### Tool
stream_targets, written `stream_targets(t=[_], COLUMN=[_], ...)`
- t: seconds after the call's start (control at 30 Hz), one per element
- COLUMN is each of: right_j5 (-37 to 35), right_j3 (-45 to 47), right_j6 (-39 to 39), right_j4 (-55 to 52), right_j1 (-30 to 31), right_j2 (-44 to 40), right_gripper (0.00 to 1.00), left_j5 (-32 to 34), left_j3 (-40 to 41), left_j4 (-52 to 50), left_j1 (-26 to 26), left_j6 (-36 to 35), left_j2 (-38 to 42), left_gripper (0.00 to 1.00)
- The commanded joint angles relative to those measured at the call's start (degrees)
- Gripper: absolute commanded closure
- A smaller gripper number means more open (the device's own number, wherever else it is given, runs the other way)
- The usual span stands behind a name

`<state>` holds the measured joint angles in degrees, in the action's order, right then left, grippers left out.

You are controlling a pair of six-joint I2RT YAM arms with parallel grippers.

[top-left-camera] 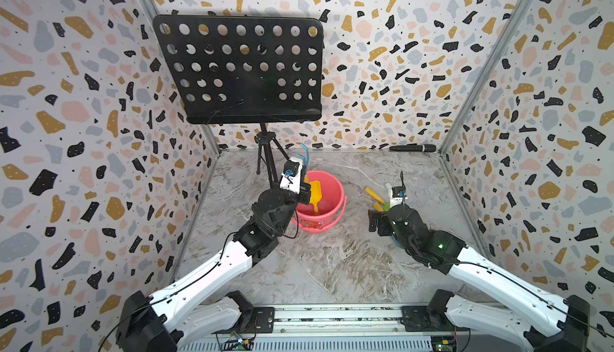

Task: Organize the gardening tools
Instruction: Place the gardening tool in the container.

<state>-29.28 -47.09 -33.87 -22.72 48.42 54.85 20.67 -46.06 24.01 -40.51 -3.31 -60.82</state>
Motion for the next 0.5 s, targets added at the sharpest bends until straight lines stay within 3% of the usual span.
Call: stream_targets(t=[0.0, 0.23, 0.47], right_j5=[-2.2, -2.2, 5.6], right_j3=[-2.0, -3.4, -5.3], right_j6=[-1.2, -1.3, -1.7], right_j4=[-1.8, -3.6, -4.8], right_j1=[-0.3, -1.2, -6.8], right_j2=[-1.2, -0.4, 4.6], right_gripper=[0.0, 0.0, 0.0], left_j5=[1.6, 0.9, -0.8], left_j3=[1.6, 7.2, 9.6], left_j4=[6.9, 8.8, 9.8], left_j1=[0.2, 0.2, 0.2], left_j6=[0.3, 5.0, 7.8], left_j2=[0.1, 0.1, -1.6], left_gripper=[1.0, 1.0, 1.0])
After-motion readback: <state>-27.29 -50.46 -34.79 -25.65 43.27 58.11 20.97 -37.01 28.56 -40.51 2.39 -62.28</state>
